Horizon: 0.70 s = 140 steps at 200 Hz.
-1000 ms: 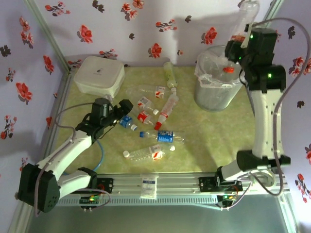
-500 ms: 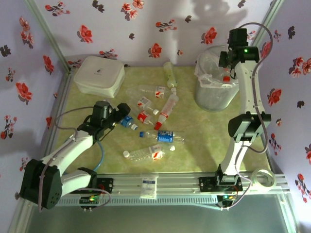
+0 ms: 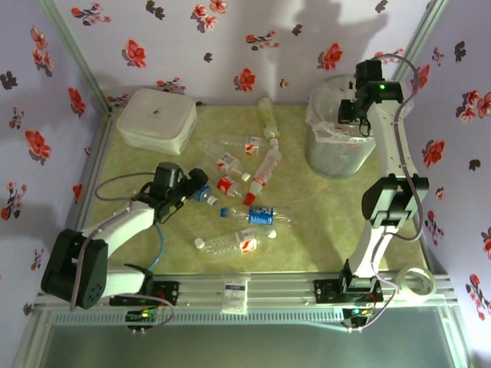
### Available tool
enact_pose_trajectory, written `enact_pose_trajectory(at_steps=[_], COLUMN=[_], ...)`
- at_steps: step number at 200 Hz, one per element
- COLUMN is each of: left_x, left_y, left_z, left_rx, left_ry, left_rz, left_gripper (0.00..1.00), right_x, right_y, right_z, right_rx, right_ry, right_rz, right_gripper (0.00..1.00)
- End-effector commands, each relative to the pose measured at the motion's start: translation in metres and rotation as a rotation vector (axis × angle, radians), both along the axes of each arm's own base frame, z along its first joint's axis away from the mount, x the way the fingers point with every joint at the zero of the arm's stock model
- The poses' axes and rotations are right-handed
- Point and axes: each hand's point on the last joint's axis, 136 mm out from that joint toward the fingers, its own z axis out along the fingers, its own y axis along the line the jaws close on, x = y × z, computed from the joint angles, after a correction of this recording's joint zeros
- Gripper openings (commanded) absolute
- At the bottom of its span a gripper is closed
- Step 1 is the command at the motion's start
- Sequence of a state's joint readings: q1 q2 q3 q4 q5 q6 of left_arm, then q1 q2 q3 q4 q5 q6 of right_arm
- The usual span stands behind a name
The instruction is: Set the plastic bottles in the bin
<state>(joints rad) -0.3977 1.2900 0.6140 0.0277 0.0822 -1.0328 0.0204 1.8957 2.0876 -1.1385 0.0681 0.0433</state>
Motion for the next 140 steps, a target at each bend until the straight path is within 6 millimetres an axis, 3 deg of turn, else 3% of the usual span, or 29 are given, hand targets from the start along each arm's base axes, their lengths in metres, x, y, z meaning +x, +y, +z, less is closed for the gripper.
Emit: enact_pose_trajectory(at_steps=[1,27,61,100,140], left_x=[0.008,0.018,0.039,0.05,0.056], left_y=[-0.003,-0.01,-0.037,-0.113,-0.198], left_z=[0.007,0.042,0.122,0.194,0.232], left_rx=[-0.022,0.007,0.106,0.091,-0.027], left_ry=[-0.029,-0.097,-0.248,-0.414,-0.516], left_rz=[-0.005,-0.047,-0.182,-0.414,-0.593], left_gripper=[0.93,0.89,0.86,0.77,0.7], right_x=[-0.045,-0.067,-0.097,-0.12,-0.125], right_y=[0.024,0.046,0.066,0.064,0.076], right_z=[0.003,0.004,-0.003,-0.019,-0.009], right_rx=[0.055,0.122,0.111,0.03,0.093], right_ry=[0.096,0.142,0.26,0.357,0.243], right_rz=[0.092,0.166,0.285,0.32,0.337], right_gripper=[0.35,0.35,0.37,0.43,0.43])
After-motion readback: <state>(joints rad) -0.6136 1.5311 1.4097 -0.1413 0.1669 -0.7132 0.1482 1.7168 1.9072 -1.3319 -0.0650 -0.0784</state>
